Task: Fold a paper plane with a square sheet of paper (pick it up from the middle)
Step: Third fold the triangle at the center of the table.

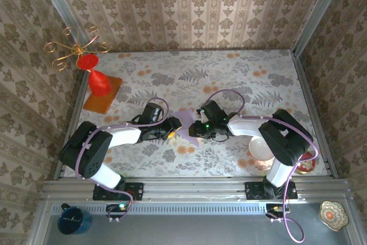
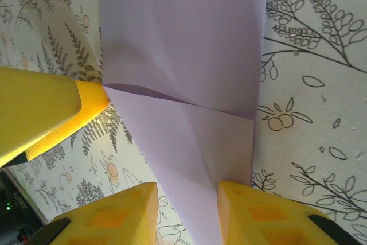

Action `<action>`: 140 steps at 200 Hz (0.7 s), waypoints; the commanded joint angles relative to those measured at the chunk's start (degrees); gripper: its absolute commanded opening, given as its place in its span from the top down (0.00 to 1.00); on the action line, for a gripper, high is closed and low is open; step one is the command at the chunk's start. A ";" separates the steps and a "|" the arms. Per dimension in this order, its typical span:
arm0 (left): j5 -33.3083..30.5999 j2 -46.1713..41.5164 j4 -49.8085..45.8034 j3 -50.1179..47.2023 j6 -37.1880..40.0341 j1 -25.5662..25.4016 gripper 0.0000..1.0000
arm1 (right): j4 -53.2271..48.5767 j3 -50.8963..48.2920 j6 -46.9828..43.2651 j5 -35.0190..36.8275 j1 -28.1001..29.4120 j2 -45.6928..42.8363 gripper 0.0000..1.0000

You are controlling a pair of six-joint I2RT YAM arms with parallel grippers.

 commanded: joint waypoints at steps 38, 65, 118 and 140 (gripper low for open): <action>0.14 1.23 -0.67 1.42 -2.19 -0.50 0.47 | 0.79 -1.60 0.66 0.62 -0.67 1.35 0.66; 0.89 1.22 0.32 1.87 -2.05 -0.50 0.53 | 0.98 -1.95 0.59 0.63 -0.84 1.41 0.67; 5.64 2.61 3.00 3.05 0.66 1.13 0.60 | 1.26 -2.31 0.43 0.66 -1.11 1.41 0.67; 9.78 4.43 2.53 3.72 3.03 3.26 0.62 | 1.32 -2.67 0.37 0.79 -1.35 1.33 0.67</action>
